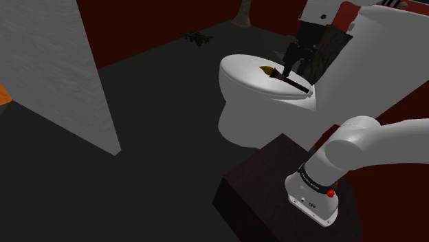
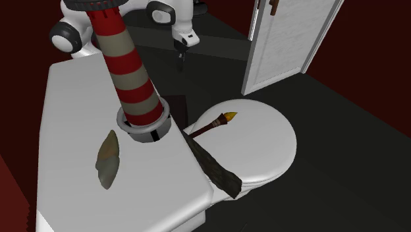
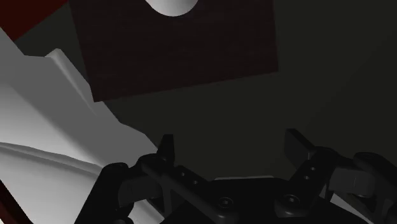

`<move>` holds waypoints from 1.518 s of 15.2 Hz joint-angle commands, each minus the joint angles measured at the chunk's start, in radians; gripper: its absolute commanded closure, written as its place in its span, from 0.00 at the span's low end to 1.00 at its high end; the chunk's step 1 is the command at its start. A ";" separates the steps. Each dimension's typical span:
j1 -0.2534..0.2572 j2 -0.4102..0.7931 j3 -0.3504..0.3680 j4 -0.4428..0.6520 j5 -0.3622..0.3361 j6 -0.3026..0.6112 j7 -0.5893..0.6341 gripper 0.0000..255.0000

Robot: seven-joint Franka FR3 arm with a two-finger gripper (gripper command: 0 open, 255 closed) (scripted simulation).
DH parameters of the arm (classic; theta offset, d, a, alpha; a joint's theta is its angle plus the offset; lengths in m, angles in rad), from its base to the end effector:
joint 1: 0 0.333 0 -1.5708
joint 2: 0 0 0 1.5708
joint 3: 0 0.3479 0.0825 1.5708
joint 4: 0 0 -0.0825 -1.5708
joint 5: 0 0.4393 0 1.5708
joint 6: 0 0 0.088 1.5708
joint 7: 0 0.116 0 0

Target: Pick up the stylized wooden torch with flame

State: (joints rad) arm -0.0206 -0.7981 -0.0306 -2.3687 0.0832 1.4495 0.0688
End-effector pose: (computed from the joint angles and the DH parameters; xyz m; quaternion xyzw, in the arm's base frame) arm 0.3211 -0.0087 0.5923 -0.9954 0.0520 0.0612 0.0516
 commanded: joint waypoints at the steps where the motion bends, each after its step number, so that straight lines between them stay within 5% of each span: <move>1: 0.000 0.000 0.000 0.000 0.000 0.000 0.000 0.00; 14: -0.013 0.116 -0.311 -0.060 -0.237 0.279 -0.496 0.00; 23: 0.047 0.364 -0.543 0.056 -0.253 0.496 -0.850 0.00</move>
State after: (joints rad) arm 0.0149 -0.4720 -0.5456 -2.3399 -0.1778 1.9232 -0.7330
